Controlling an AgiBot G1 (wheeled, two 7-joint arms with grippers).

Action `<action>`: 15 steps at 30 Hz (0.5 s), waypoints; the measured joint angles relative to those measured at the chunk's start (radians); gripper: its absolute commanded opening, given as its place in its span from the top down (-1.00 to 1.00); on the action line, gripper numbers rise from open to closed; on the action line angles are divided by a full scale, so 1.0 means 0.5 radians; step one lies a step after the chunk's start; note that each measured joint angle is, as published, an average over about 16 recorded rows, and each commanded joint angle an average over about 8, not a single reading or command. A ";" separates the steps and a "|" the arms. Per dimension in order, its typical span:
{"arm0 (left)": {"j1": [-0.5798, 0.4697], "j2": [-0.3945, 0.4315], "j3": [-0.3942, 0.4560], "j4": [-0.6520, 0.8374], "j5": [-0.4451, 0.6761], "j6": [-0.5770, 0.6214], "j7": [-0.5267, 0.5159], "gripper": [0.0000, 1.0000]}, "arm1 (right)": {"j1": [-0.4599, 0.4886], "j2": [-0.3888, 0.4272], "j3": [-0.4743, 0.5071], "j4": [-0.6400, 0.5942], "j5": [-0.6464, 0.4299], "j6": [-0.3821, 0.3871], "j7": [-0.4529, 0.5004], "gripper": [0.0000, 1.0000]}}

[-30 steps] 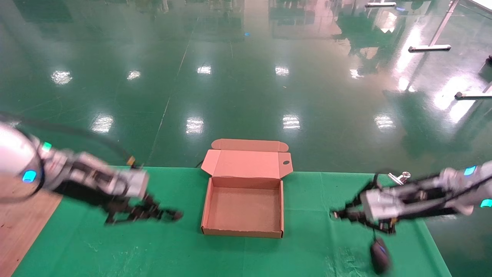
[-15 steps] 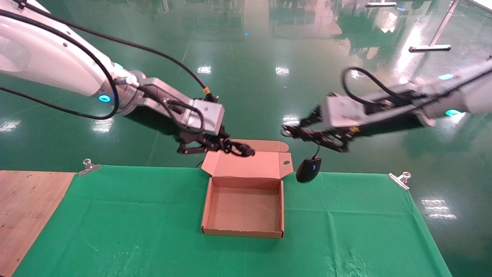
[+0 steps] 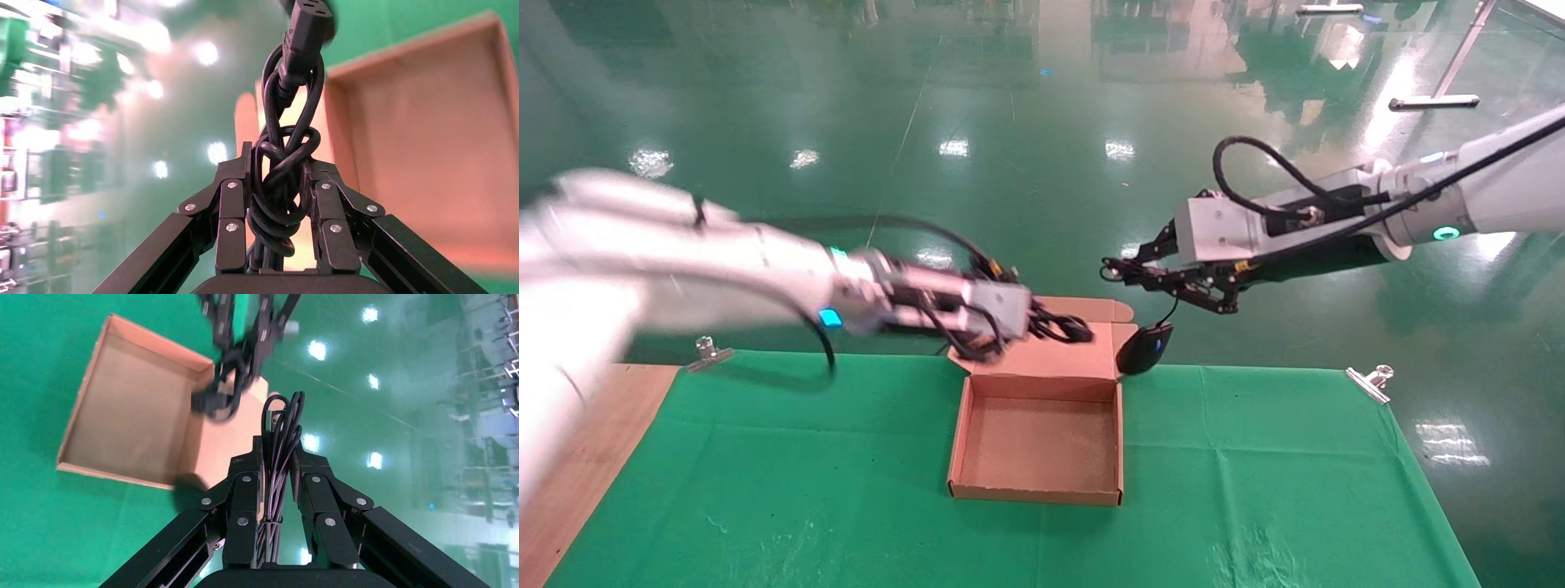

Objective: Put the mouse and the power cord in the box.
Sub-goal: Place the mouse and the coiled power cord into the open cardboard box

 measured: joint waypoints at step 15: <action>0.711 0.021 0.277 -0.386 -0.477 -1.081 0.124 1.00 | -0.038 -0.010 -0.006 -0.041 -0.006 -0.081 -0.072 1.00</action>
